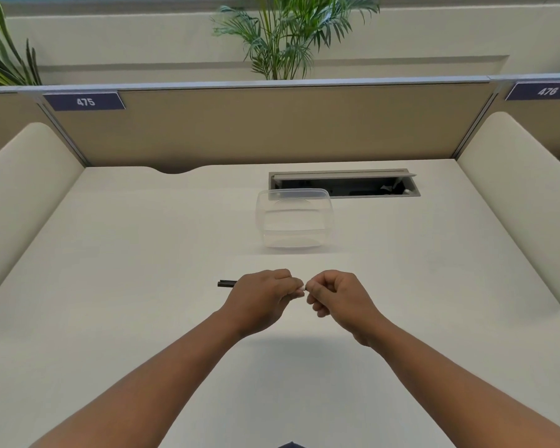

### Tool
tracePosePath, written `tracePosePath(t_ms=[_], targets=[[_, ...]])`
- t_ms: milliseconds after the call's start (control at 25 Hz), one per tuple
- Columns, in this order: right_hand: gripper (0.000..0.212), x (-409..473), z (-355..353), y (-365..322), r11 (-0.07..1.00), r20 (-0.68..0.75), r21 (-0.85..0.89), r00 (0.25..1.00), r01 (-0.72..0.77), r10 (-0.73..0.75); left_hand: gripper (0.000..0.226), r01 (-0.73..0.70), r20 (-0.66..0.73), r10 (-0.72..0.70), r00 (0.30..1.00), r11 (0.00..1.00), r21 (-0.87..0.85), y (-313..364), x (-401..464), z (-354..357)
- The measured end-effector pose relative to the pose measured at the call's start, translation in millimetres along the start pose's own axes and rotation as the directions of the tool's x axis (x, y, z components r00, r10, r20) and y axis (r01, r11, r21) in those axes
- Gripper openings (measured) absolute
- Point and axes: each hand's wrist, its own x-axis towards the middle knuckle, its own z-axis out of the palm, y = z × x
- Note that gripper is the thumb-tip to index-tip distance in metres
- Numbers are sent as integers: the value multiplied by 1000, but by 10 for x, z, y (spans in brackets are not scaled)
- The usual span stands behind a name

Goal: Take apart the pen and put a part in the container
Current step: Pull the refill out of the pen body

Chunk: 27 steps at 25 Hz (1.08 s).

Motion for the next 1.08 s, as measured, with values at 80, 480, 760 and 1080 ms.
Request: tracePosePath(t_ms=[80, 480, 760, 1080], targets=[[8, 4, -5, 13, 999, 12, 12, 999, 34, -34, 16, 6, 7, -6, 1000, 1000, -7, -1, -18, 17], [10, 29, -34, 70, 991, 71, 127, 997, -37, 28, 18, 23, 32, -23, 999, 1000, -7, -8, -48, 47], [8, 69, -48, 90, 992, 85, 112, 995, -57, 48, 21, 33, 53, -32, 998, 999, -18, -18, -40, 55], [15, 91, -47, 118, 988, 96, 105, 990, -113, 103, 20, 47, 72, -46, 996, 999, -14, -29, -26, 75]])
